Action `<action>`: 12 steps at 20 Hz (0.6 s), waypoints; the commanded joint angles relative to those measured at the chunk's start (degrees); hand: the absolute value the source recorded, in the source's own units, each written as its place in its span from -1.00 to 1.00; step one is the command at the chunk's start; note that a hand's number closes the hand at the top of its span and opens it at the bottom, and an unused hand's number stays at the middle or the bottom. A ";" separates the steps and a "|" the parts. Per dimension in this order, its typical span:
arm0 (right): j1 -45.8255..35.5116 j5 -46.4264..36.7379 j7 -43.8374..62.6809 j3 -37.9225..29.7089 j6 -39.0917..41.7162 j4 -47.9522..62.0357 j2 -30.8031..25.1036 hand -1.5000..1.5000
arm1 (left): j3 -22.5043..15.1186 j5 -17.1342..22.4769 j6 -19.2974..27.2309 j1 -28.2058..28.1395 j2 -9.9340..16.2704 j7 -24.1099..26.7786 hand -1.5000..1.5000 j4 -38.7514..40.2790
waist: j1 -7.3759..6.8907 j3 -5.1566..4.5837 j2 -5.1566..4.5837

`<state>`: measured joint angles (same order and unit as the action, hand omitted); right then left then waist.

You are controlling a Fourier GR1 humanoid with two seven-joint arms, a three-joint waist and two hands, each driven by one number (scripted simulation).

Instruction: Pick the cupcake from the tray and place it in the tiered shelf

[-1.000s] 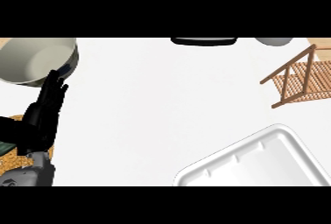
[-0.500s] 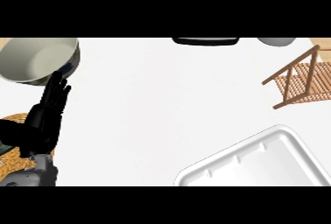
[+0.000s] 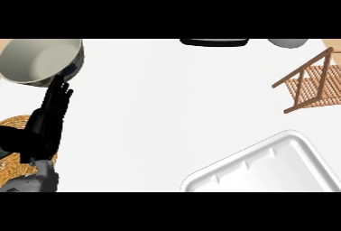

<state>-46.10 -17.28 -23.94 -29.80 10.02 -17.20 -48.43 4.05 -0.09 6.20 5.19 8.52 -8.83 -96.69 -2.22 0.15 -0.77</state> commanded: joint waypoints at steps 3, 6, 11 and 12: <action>-1.28 0.07 -3.81 -0.29 1.90 4.69 0.37 -1.00 | -1.01 -1.14 1.37 1.12 -1.41 -0.48 0.00 -0.41 | -0.42 0.10 -0.29; -2.15 1.71 -3.41 -1.08 7.72 3.84 -2.72 -1.00 | -1.28 -2.52 2.18 -1.00 -1.80 0.25 0.00 -0.35 | 0.59 -0.01 0.19; -4.94 5.85 -3.54 -5.75 6.51 6.14 -3.28 -1.00 | -1.18 -2.44 1.66 0.69 -1.02 -1.01 0.00 -0.84 | -0.29 0.08 -0.20; -4.09 7.42 -3.69 -7.12 9.60 6.30 -5.48 -1.00 | -0.63 -1.63 0.81 -0.92 -1.13 1.58 0.00 0.90 | 0.36 0.03 -0.03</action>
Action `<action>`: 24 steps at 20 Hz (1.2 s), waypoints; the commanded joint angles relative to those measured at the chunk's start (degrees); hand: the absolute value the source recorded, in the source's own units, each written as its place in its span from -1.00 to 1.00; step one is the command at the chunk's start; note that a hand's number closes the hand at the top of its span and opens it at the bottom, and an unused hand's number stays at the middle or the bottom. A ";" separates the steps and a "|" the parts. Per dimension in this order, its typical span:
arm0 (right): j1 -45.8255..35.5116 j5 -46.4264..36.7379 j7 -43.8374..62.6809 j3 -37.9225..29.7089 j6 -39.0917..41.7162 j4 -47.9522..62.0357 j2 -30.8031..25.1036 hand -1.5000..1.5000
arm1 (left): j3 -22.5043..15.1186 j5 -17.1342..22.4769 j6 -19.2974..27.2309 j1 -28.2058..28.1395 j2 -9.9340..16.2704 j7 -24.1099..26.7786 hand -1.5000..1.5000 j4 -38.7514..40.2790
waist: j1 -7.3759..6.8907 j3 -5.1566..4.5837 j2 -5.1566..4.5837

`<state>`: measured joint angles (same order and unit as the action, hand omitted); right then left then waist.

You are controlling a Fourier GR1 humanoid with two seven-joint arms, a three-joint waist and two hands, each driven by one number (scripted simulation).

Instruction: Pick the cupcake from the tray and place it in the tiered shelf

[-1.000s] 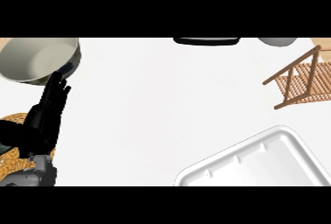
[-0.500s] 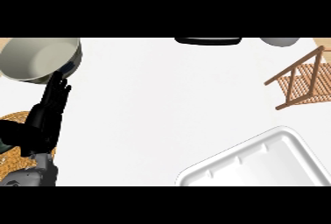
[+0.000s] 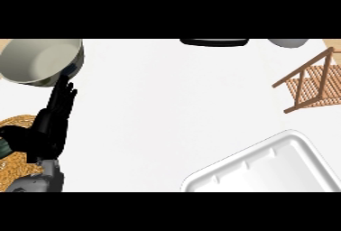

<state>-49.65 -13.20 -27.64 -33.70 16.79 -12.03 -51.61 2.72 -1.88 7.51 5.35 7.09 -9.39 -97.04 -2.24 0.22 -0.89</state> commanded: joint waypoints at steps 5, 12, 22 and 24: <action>0.27 5.58 5.40 -6.04 3.01 3.17 -9.28 -1.00 | 0.25 0.14 0.30 1.97 -0.65 0.28 0.00 1.58 | 0.53 0.02 -0.06; 6.96 9.54 9.46 -10.39 5.63 6.64 -16.02 -1.00 | 0.64 0.49 -0.54 0.47 0.47 -1.25 0.00 -0.56 | 0.79 0.19 -0.06; 17.93 12.24 5.35 -13.05 17.67 7.24 -20.01 -1.00 | 2.28 2.06 -1.62 -0.46 1.07 0.37 0.00 0.32 | 1.45 0.54 -0.12; 19.33 12.29 4.06 -13.11 17.52 6.65 -19.45 -1.00 | 0.90 0.50 -0.24 -1.04 -0.19 0.53 0.00 -0.59 | 1.06 0.60 -0.15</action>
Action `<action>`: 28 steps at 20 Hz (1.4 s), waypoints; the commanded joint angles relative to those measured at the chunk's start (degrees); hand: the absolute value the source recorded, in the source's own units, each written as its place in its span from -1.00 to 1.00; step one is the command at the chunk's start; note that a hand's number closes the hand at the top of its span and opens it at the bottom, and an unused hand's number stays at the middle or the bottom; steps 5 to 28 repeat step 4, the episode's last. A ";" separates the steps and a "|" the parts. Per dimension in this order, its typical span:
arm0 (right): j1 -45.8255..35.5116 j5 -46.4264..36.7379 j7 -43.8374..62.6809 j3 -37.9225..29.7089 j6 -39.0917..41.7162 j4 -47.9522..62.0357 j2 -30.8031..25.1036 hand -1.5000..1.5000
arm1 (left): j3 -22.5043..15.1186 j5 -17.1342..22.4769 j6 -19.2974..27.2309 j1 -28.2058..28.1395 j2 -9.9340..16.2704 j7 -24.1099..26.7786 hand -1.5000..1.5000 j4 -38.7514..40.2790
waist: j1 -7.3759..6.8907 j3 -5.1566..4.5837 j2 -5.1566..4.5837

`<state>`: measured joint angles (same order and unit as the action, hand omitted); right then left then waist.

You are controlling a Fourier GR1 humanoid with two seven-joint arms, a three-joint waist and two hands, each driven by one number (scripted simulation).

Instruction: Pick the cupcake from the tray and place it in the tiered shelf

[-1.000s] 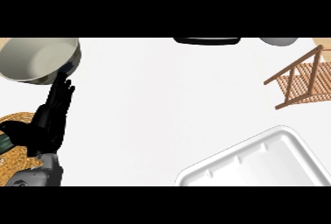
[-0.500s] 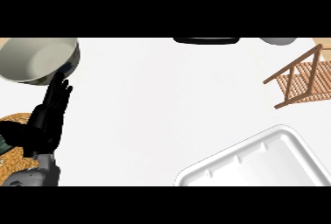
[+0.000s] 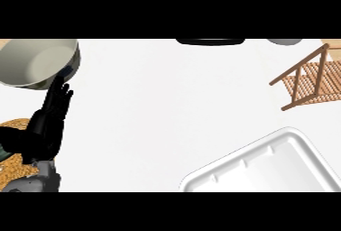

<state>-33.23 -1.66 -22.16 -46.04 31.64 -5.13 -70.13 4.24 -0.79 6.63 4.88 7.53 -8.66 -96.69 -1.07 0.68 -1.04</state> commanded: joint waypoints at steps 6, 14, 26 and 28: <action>5.40 1.96 -3.57 -1.93 4.62 -0.42 0.22 -1.00 | -0.05 -0.35 0.74 0.11 -0.34 -0.49 0.00 -1.13 | -0.04 0.11 0.06; 5.40 1.96 -3.57 -1.93 4.62 -0.42 0.22 -1.00 | -0.05 -0.35 0.74 0.11 -0.34 -0.49 0.00 -1.13 | -0.04 0.11 0.06; 5.40 1.96 -3.57 -1.93 4.62 -0.42 0.22 -1.00 | -0.05 -0.35 0.74 0.11 -0.34 -0.49 0.00 -1.13 | -0.04 0.11 0.06; 5.40 1.96 -3.57 -1.93 4.62 -0.42 0.22 -1.00 | -0.05 -0.35 0.74 0.11 -0.34 -0.49 0.00 -1.13 | -0.04 0.11 0.06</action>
